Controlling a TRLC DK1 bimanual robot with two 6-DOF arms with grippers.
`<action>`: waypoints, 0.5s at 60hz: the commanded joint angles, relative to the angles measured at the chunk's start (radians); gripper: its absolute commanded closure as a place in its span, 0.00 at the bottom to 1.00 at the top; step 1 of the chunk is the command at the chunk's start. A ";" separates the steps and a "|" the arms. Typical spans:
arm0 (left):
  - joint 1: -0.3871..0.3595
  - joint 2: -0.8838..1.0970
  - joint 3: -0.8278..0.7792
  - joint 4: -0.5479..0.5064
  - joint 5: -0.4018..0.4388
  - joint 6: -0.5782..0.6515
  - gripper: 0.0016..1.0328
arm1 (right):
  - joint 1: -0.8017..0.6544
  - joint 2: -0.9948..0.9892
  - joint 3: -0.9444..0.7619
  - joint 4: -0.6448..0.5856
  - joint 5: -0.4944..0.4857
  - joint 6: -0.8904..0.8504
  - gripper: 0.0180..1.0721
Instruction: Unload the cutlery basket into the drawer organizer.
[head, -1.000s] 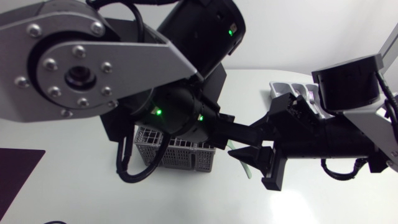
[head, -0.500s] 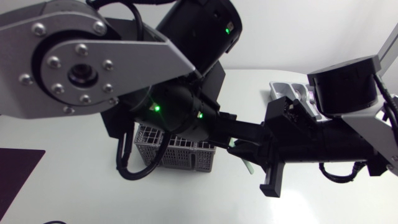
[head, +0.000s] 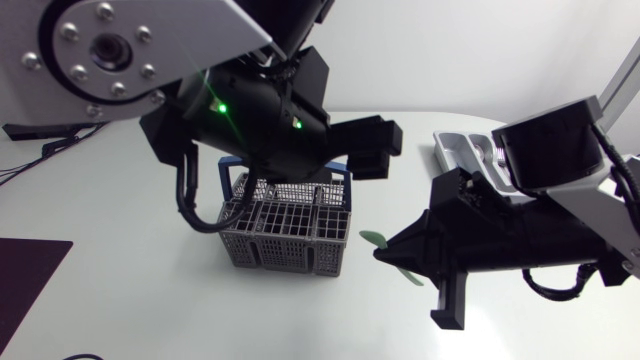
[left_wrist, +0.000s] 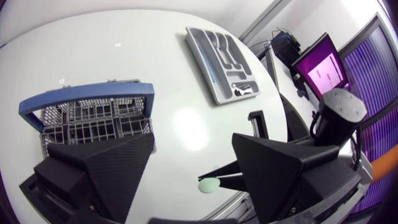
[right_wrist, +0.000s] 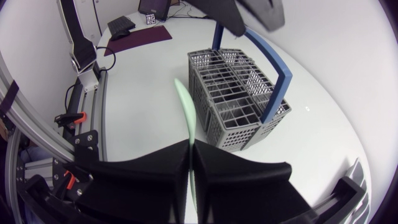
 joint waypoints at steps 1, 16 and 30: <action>0.032 -0.035 0.029 0.016 0.010 -0.027 0.05 | -0.036 -0.006 -0.006 -0.033 -0.021 -0.053 0.95; 0.141 -0.071 -0.018 0.035 -0.042 -0.004 0.05 | -0.309 0.029 0.037 -0.183 -0.124 -0.303 0.95; 0.229 -0.113 -0.086 0.046 -0.083 0.068 0.05 | -0.600 0.178 0.122 -0.311 -0.168 -0.633 0.95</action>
